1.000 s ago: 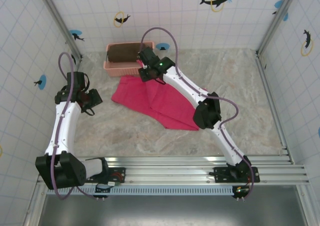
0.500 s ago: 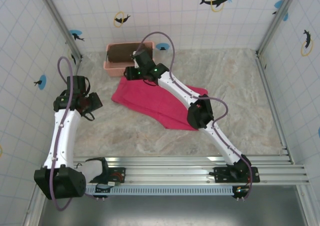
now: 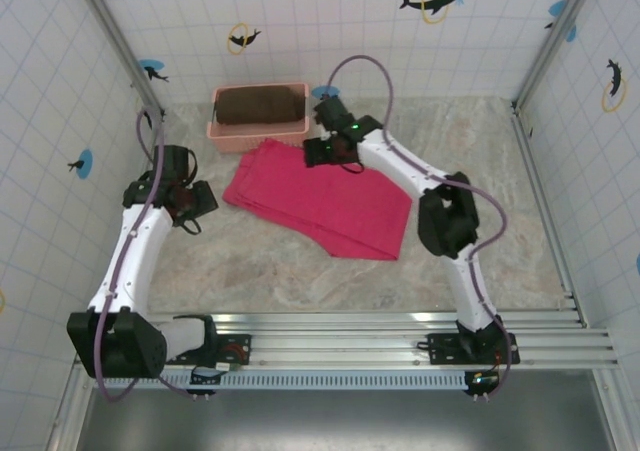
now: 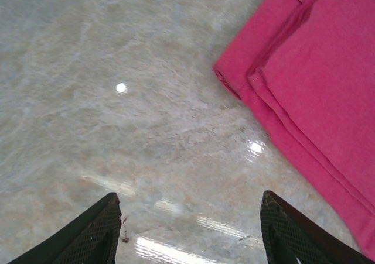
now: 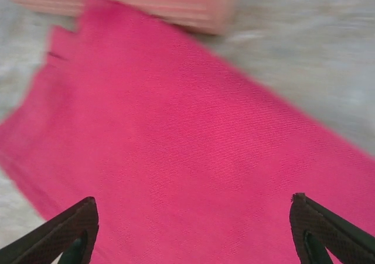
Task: Roll up the long pants
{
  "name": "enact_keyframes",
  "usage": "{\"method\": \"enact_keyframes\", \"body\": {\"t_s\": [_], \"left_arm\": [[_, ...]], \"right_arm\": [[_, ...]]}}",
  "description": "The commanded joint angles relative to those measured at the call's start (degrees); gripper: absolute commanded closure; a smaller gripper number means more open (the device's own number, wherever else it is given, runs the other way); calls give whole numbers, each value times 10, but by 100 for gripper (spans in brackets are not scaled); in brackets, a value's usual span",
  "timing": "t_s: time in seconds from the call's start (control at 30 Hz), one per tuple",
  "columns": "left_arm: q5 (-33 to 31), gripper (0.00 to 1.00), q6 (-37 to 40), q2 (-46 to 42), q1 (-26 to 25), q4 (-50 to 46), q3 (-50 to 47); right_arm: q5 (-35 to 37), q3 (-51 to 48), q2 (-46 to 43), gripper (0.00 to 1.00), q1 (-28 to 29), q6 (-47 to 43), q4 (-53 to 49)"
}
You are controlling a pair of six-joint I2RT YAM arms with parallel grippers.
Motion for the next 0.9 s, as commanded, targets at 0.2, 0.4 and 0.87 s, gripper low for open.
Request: {"method": "enact_keyframes", "body": {"t_s": [0.2,0.4,0.87], "left_arm": [[101,32,-160,48,-32,171,-107],[112,29,-196,122,-34,216,-96],[95,29,-217,227,-42,249,-42]], "right_arm": [[22,-281,-161,12,-161,-35,16],[-21,-324,-134,12,-205,-58,31],[-69,-293,-27,61,-217,-54,43]]}}
